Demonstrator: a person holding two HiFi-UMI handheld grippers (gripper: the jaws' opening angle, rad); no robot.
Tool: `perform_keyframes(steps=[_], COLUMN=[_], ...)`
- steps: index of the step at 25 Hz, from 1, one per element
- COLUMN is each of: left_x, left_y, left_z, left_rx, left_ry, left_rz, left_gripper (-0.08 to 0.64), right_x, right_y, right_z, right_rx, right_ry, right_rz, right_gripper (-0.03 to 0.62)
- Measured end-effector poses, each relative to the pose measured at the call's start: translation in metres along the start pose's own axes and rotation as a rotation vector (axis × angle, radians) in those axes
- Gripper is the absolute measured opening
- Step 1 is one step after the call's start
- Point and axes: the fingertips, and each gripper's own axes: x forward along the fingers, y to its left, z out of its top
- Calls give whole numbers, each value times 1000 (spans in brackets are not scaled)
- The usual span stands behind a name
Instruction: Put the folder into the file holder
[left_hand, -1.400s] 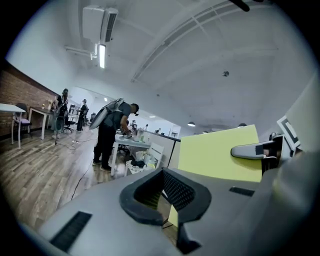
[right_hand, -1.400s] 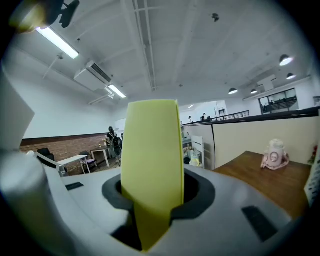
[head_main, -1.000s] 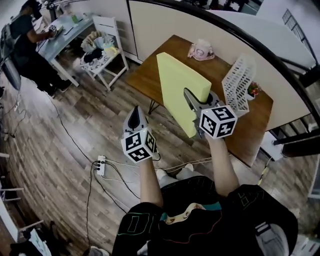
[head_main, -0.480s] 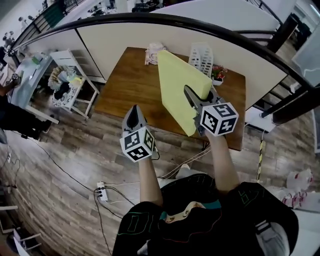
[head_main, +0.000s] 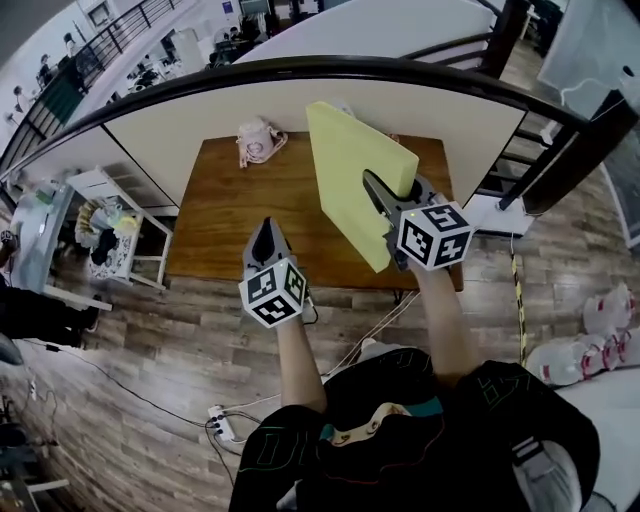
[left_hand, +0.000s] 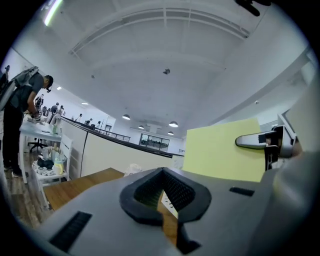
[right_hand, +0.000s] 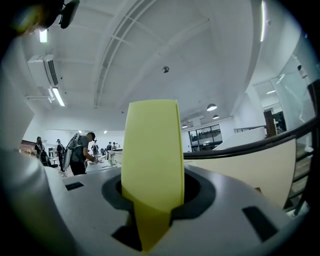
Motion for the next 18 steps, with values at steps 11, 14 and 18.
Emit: perform_keyframes(steps=[11,14,18], left_x=[26,35,47], left_y=[-47,-56,-62], left_z=[-2,0,2], left_rx=[24,29,34], left_ry=[-19,-27,-43], left_rz=[-22,-20,-6], left_gripper=[-5,-5,-5], right_x=[-21,-19,-12], right_y=[-61,-70,-86], right_z=[14,28,38], right_rx=[24,4,-17], right_ry=[-35,-50,-66], right_rz=[-32,-23,-22], right_gripper=[156,156,156])
